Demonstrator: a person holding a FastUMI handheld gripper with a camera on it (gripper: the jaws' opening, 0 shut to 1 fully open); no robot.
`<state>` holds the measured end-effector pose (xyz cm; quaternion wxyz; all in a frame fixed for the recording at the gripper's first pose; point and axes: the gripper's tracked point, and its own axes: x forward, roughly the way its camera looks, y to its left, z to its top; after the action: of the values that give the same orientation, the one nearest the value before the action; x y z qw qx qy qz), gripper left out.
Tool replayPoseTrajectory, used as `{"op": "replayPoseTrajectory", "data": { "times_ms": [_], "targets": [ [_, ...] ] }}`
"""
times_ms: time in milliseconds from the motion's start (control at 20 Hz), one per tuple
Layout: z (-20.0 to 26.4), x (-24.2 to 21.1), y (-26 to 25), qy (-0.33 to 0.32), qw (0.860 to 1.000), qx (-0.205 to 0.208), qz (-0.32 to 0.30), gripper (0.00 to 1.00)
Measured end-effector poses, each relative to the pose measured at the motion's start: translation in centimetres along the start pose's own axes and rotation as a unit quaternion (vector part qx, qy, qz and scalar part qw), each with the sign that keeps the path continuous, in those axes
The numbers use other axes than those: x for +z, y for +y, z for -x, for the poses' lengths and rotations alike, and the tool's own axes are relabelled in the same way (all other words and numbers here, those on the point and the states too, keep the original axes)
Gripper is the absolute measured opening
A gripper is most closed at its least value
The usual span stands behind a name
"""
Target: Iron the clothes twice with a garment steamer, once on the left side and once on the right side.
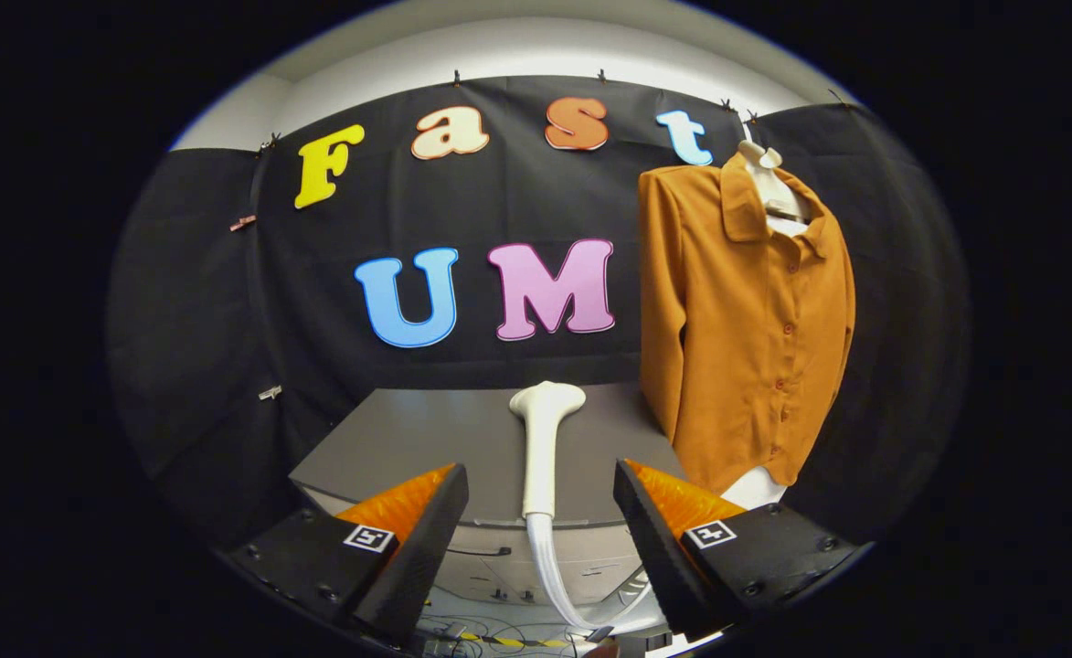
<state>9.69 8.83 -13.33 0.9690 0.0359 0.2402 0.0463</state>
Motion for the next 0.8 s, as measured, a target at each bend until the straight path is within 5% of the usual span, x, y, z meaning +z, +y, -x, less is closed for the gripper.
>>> {"op": "replayPoseTrajectory", "data": {
  "times_ms": [600,800],
  "targets": [
    [-11.7,-8.5,-0.8,0.152,0.988,-0.038,0.000,0.97],
    [-12.4,-9.4,-0.5,0.156,0.987,-0.028,0.026,0.58]
  ]
}}
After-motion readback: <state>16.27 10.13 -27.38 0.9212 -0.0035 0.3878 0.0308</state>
